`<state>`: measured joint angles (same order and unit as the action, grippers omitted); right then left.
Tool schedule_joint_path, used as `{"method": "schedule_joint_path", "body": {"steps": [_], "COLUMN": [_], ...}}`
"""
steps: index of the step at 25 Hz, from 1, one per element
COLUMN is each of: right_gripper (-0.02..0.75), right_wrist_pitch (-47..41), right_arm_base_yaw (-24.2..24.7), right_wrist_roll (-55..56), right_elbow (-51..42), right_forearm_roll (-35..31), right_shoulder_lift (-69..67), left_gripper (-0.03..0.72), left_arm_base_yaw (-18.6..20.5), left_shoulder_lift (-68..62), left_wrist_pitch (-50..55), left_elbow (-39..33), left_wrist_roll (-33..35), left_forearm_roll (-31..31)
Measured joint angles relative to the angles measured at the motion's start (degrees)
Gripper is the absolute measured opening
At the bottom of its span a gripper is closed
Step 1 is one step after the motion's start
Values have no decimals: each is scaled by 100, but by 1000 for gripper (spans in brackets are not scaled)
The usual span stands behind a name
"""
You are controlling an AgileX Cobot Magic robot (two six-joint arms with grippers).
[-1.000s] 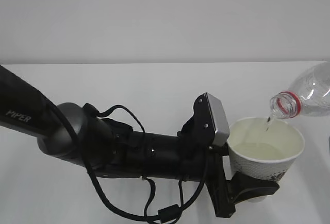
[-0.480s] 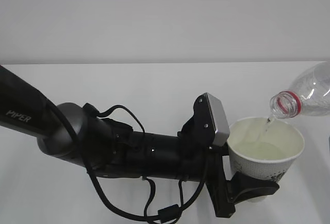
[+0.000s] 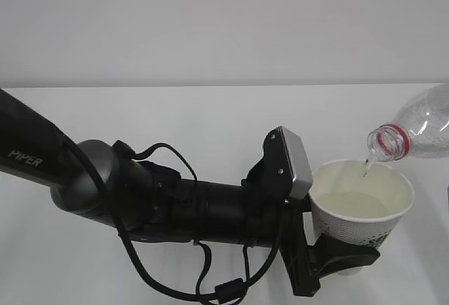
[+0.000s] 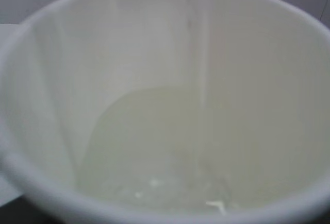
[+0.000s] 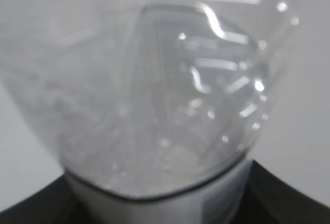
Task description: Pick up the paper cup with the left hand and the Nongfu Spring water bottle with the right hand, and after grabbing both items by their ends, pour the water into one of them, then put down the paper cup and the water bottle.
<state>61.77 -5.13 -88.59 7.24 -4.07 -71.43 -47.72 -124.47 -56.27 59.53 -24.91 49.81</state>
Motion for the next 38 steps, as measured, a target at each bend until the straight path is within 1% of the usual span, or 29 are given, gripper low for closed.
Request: {"method": "schedule_joint_path", "body": {"steps": [38], "right_gripper": [430], "right_wrist_pitch": [0], "right_arm_base_yaw": [0], "right_wrist_roll": [-4], "right_elbow": [0], "right_forearm_roll": [0], "right_shoulder_lift": [0], "left_gripper": [529], "left_arm_base_yaw": [0], "left_shoulder_lift": [0], "left_wrist_pitch": [25], "left_elbow": [0], "left_wrist_roll": [0], "left_forearm_roll": [0]}}
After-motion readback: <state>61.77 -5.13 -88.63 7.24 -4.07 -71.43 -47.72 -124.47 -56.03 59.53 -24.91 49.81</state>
